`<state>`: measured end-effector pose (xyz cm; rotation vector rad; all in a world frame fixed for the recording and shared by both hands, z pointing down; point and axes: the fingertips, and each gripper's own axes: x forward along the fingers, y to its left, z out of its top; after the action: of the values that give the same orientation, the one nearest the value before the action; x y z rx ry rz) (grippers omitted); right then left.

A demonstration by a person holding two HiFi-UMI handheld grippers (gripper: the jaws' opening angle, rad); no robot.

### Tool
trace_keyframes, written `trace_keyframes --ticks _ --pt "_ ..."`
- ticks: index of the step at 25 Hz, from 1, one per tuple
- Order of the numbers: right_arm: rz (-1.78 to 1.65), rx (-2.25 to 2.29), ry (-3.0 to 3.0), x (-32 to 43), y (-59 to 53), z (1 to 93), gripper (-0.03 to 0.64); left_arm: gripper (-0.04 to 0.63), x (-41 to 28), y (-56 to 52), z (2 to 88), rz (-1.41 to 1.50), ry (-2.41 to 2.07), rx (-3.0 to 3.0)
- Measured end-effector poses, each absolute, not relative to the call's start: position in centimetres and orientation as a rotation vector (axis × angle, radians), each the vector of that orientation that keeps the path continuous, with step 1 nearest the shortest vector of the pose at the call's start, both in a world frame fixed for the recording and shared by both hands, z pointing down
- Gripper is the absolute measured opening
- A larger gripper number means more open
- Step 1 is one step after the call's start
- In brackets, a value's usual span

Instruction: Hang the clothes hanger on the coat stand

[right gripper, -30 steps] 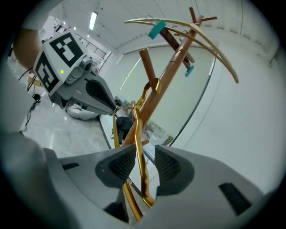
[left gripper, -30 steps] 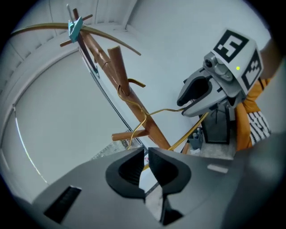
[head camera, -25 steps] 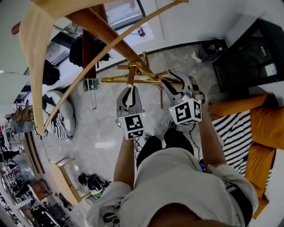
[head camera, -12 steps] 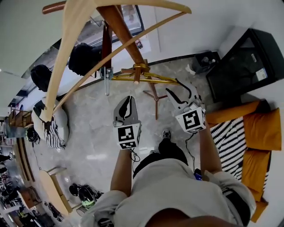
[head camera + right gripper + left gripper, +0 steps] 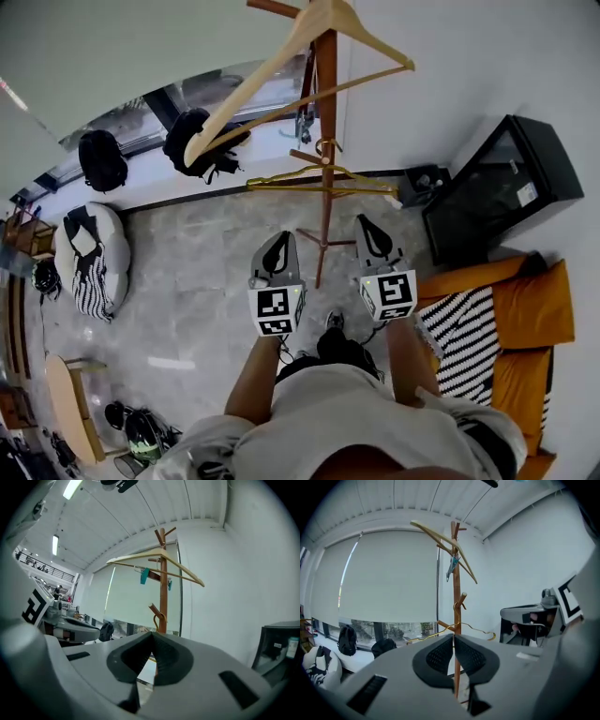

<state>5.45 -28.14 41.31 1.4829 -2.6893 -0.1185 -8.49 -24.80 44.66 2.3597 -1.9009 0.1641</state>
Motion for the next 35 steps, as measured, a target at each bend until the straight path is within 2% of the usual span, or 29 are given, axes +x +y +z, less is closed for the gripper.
trace_keyframes --ticks 11,23,35 --pt "-0.155 1.664 -2.519 7.7 -14.5 40.5 0.005 0.017 -7.0 -12.9 43.9 0.033 -1.791 2.423" --pt "-0.324 1.586 -2.593 10.0 -9.0 35.4 0.005 0.017 -1.8 -8.1 38.7 0.005 -1.858 2.538" --pt "-0.332 1.502 -2.654 18.1 -4.4 33.2 0.005 0.017 6.3 -3.7 36.8 -0.036 -1.964 2.479"
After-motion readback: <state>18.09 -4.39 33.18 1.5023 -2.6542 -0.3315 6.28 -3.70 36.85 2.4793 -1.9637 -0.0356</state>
